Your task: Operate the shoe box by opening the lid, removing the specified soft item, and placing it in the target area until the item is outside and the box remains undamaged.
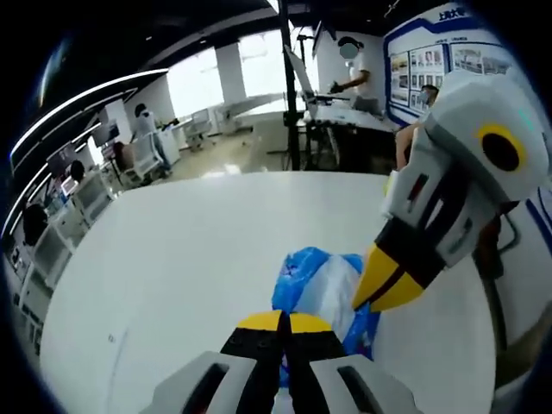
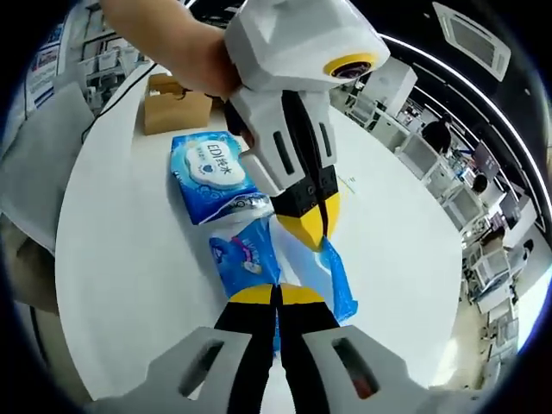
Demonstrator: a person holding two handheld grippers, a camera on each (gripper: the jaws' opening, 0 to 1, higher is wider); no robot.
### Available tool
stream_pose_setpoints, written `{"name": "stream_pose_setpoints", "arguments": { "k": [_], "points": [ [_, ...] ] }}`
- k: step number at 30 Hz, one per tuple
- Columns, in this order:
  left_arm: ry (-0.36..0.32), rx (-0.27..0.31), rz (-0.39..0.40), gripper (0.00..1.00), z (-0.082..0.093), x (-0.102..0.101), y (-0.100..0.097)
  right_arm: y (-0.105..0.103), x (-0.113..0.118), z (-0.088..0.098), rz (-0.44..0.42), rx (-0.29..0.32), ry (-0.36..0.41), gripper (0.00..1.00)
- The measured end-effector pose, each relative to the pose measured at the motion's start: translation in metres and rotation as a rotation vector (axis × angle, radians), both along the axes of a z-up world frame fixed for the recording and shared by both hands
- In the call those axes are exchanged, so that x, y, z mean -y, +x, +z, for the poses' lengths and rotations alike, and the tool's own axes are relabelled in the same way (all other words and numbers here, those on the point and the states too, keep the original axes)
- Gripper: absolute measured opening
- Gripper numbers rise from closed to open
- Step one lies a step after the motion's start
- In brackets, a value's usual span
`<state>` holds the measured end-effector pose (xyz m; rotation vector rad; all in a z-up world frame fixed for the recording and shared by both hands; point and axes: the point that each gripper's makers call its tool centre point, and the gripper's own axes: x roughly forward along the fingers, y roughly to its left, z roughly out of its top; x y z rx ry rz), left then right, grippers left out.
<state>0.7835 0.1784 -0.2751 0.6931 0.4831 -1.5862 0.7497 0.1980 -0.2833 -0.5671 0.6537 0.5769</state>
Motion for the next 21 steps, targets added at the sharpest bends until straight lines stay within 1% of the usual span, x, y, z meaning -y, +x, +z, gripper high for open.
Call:
{"name": "stream_pose_setpoints", "arguments": {
  "k": [9,14,21],
  "points": [
    [0.023,-0.005,-0.007,0.0,-0.016,-0.001,0.003,-0.001,-0.002,-0.014,-0.007,-0.017,0.005,0.0],
    [0.03,-0.01,-0.016,0.0,-0.019,-0.001,0.001,-0.003,-0.002,-0.018,-0.016,-0.026,0.001,0.0],
    [0.033,-0.006,-0.018,0.0,-0.023,0.002,0.004,-0.004,0.0,-0.022,-0.039,-0.033,0.014,0.0]
  ]
}}
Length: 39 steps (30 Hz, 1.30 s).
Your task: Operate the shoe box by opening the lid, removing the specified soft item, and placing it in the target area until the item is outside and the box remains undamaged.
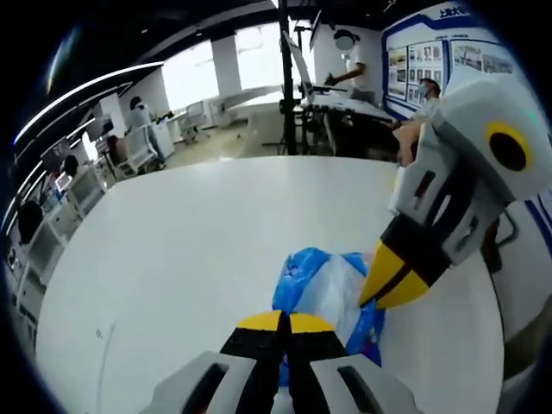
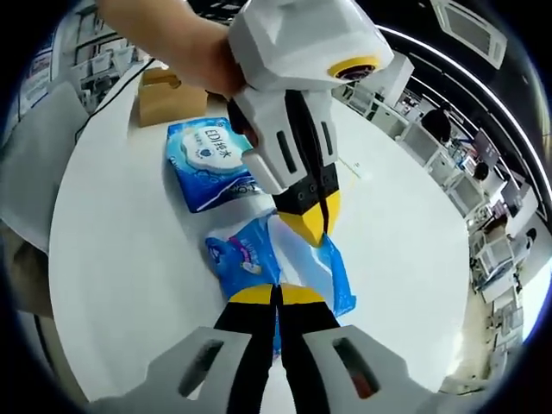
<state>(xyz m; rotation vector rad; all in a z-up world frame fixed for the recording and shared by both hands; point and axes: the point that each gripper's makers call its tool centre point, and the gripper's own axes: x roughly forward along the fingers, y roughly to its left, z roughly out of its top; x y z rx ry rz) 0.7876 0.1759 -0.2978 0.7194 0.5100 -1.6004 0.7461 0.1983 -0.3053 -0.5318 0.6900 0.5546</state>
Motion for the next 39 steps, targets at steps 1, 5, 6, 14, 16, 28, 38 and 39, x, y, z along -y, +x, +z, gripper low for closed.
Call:
{"name": "stream_pose_setpoints", "arguments": {
  "k": [1,5,6,14,16,28,38,39],
  "points": [
    [-0.001,-0.001,0.002,0.0,0.0,0.0,0.001,0.0,0.0,0.0,-0.001,0.0,0.0,0.0],
    [-0.002,-0.009,0.016,0.03,0.0,0.0,0.0,0.0,0.001,0.0,-0.01,-0.005,-0.007,0.0],
    [-0.003,-0.005,0.019,0.06,0.001,0.0,0.001,-0.001,0.001,-0.001,-0.007,-0.004,-0.014,0.0],
    [-0.017,-0.023,0.025,0.14,0.012,-0.003,0.002,-0.005,0.0,0.006,-0.012,-0.008,-0.01,0.14],
    [-0.019,-0.026,0.023,0.16,0.018,-0.006,0.0,-0.004,0.001,0.008,-0.024,-0.015,-0.001,0.17],
    [-0.063,-0.057,0.033,0.29,0.052,-0.044,-0.018,-0.007,-0.006,0.026,-0.039,-0.007,0.006,0.26],
    [-0.108,-0.091,0.048,0.35,0.078,-0.096,-0.048,-0.031,-0.033,0.052,-0.016,0.002,-0.018,0.36],
    [-0.112,-0.093,0.057,0.35,0.08,-0.103,-0.049,-0.031,-0.034,0.053,-0.006,0.001,-0.029,0.37]
  ]
}}
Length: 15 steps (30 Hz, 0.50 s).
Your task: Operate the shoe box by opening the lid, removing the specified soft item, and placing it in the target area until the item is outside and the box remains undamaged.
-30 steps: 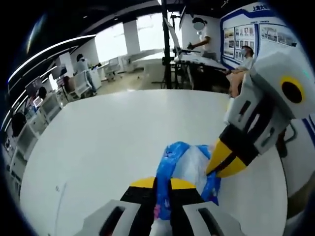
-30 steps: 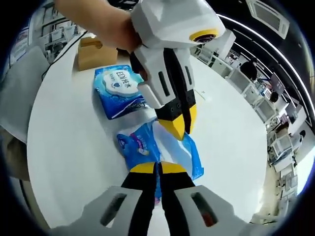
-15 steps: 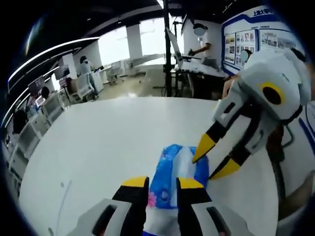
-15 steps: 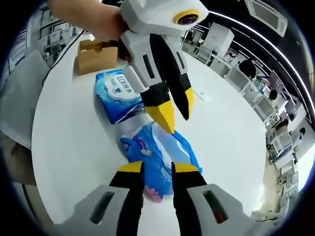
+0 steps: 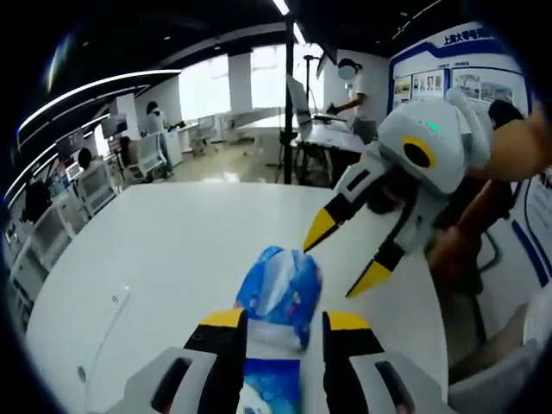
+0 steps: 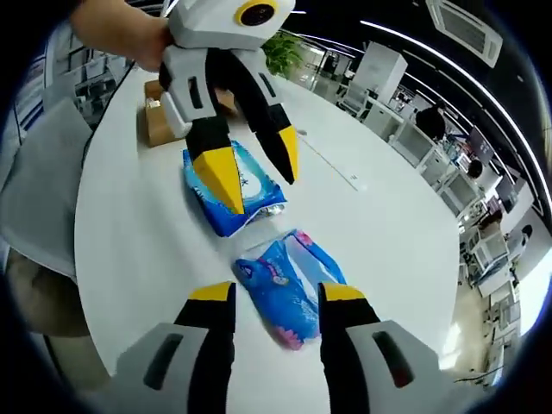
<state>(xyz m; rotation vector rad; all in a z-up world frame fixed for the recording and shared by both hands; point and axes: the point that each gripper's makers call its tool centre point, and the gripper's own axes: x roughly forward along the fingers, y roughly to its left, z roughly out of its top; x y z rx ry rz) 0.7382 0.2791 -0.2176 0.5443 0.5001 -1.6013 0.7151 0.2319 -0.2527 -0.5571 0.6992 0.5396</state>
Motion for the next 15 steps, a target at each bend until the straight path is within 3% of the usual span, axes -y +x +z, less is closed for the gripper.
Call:
{"name": "stream_pose_setpoints", "arguments": {
  "k": [15],
  "points": [
    [-0.023,-0.004,0.059,0.46,0.024,-0.079,-0.005,-0.02,-0.042,0.028,0.041,-0.006,-0.033,0.42]
  ]
}}
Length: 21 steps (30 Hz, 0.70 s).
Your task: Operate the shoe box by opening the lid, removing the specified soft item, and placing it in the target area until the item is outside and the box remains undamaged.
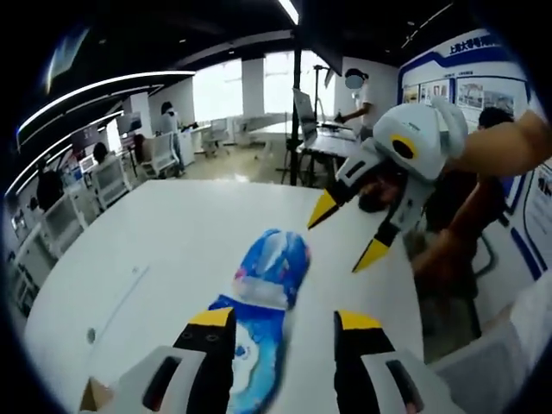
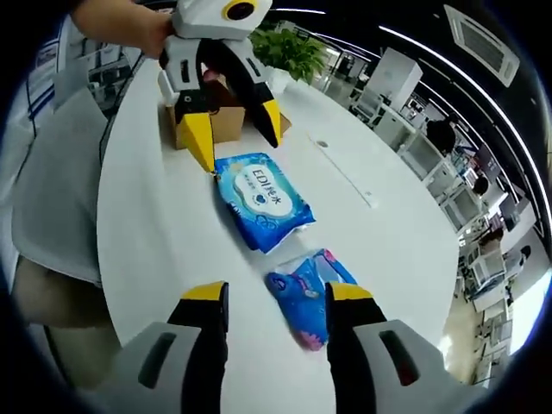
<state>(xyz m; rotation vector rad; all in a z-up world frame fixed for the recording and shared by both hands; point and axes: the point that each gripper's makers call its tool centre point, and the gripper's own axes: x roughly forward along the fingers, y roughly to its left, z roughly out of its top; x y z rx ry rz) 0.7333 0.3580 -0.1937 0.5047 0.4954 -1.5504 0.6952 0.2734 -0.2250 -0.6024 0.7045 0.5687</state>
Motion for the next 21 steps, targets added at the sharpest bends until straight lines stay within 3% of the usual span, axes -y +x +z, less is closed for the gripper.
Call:
{"name": "stream_pose_setpoints", "arguments": {
  "k": [9,21],
  "points": [
    [-0.011,-0.006,0.07,0.47,0.009,-0.062,0.007,0.006,-0.038,0.014,0.035,0.01,-0.013,0.42],
    [-0.032,0.01,0.152,0.47,0.026,-0.143,0.022,0.027,-0.109,0.034,0.1,0.027,-0.021,0.42]
  ]
}}
